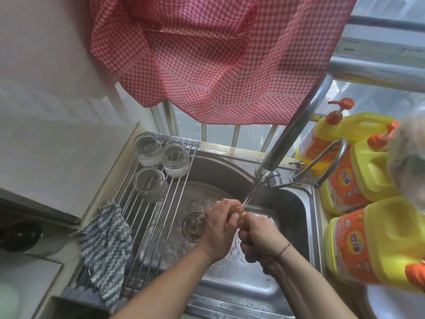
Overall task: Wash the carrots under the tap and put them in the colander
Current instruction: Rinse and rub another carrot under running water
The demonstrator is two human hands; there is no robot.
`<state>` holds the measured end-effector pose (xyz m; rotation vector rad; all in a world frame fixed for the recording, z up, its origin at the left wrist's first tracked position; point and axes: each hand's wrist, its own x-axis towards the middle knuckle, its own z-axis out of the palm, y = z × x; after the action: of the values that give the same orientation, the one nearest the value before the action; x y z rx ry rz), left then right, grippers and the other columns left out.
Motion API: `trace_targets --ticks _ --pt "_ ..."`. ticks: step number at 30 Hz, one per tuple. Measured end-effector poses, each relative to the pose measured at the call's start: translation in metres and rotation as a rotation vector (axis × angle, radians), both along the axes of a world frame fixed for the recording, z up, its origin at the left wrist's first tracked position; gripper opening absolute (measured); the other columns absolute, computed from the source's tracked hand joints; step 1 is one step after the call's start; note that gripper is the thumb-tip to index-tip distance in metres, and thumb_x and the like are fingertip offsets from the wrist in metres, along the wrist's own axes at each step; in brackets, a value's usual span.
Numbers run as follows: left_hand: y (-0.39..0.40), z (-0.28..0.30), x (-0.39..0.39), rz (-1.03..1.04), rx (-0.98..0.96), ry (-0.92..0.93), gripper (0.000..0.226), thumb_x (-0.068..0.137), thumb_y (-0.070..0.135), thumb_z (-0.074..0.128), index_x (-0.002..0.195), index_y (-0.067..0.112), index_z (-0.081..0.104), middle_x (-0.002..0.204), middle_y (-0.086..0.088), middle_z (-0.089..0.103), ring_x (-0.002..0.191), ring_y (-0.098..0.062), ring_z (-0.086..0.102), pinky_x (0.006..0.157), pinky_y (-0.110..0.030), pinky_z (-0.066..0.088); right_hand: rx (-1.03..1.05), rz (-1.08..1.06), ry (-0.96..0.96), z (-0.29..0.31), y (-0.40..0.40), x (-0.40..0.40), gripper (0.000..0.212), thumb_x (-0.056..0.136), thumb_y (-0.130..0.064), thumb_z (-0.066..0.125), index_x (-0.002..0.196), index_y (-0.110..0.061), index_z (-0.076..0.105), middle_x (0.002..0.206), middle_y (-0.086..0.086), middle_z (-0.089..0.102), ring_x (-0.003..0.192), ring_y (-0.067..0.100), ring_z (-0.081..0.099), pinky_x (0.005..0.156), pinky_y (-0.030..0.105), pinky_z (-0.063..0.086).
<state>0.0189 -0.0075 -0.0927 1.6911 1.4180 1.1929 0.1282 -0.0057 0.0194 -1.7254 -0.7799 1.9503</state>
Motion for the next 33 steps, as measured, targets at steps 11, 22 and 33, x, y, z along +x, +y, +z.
trace_targets --ticks 11,22,33 --pt "0.002 0.003 0.022 0.149 -0.416 -0.534 0.024 0.082 0.038 0.056 0.062 0.025 0.055 0.063 0.003 0.055 0.064 -0.013 0.049 0.066 -0.033 0.043 0.289 0.384 -0.444 -0.027 -0.006 0.002 0.045 0.096 -0.018 0.035 0.052 -0.011 0.040 0.047 0.005 0.039 0.037 0.017 0.036 0.037 0.022 0.026" --pt "0.010 0.017 -0.025 -0.378 -0.155 0.245 0.042 0.100 0.040 0.039 0.133 0.018 0.052 0.124 0.004 0.058 0.113 -0.016 0.049 0.102 -0.039 0.035 0.052 -0.018 0.032 -0.023 0.011 0.034 0.044 0.100 -0.019 0.033 0.057 -0.019 0.037 0.044 -0.005 0.025 0.035 0.008 0.017 0.040 0.012 0.018" --pt "-0.002 0.016 -0.032 -0.204 -0.248 0.053 0.053 0.087 0.059 0.051 0.125 0.024 0.064 0.121 0.011 0.066 0.111 -0.007 0.061 0.096 -0.037 0.049 0.104 0.099 0.028 -0.025 0.007 0.026 0.040 0.102 -0.019 0.032 0.062 -0.015 0.038 0.045 -0.004 0.025 0.037 0.009 0.018 0.042 0.014 0.017"
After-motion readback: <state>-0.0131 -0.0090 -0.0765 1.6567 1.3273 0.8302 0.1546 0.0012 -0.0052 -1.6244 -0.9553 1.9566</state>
